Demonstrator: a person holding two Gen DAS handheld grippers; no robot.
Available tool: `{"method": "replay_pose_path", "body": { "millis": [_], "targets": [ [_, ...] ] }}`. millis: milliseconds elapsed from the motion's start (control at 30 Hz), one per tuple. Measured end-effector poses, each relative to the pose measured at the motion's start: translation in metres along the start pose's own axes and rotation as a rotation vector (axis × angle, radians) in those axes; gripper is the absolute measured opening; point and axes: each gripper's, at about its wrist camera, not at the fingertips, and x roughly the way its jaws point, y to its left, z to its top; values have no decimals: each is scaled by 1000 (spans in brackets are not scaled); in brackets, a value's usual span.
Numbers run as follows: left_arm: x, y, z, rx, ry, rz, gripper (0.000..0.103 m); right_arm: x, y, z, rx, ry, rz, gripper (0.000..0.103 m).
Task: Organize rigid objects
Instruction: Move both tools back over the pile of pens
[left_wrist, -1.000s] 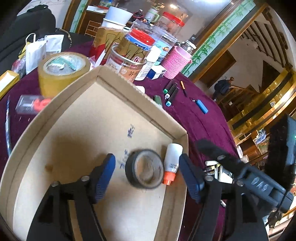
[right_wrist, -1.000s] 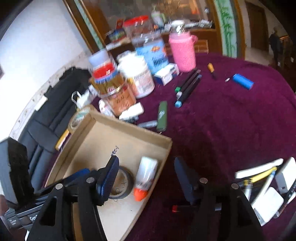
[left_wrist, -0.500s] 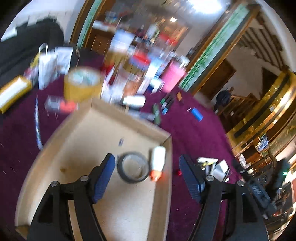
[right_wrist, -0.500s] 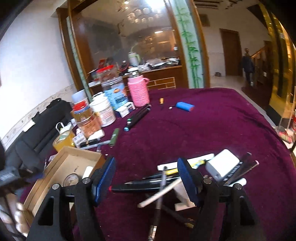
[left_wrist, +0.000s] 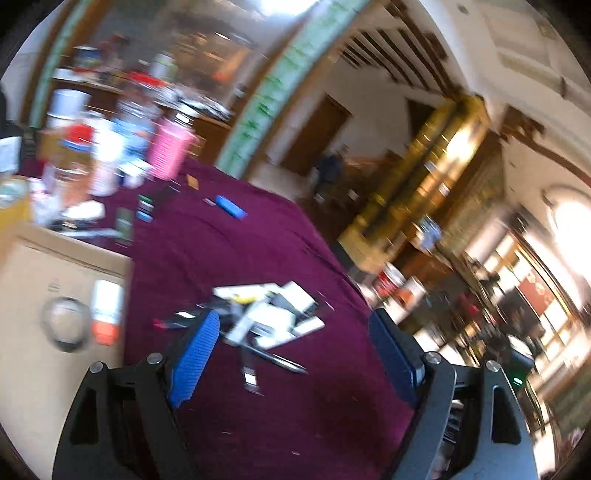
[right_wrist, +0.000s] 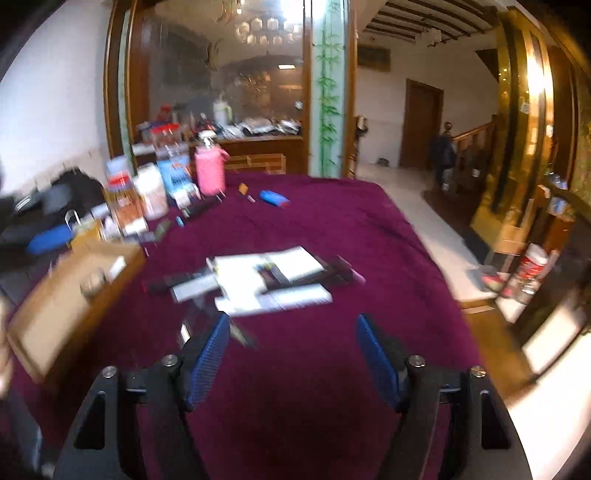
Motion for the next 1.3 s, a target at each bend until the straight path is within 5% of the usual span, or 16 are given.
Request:
{"method": "replay_pose_path", "body": {
  "millis": [167,367,733,933,1133,1233,1300],
  "targets": [
    [46,-21,-18,30,135,-52,82,-48,-57,-43,65,52,-101,79],
    [48,-38,-30,78,158,11,82,-60,-121,-60,196,85,-151,79],
    [44,-29,-40,88,177,94,82,-48,-118,-63,79,235,-102,79],
    [34,-5,-45,93,215,263,82,-5,-101,-50,217,155,84,79],
    [8,34,-47,41,223,455,82,55,-68,12,257,57,295,87],
    [10,46,-51,14,256,496,82,98,-61,29,319,54,314,87],
    [20,44,-51,25,285,484,82,128,-55,35,308,52,251,87]
  ]
}}
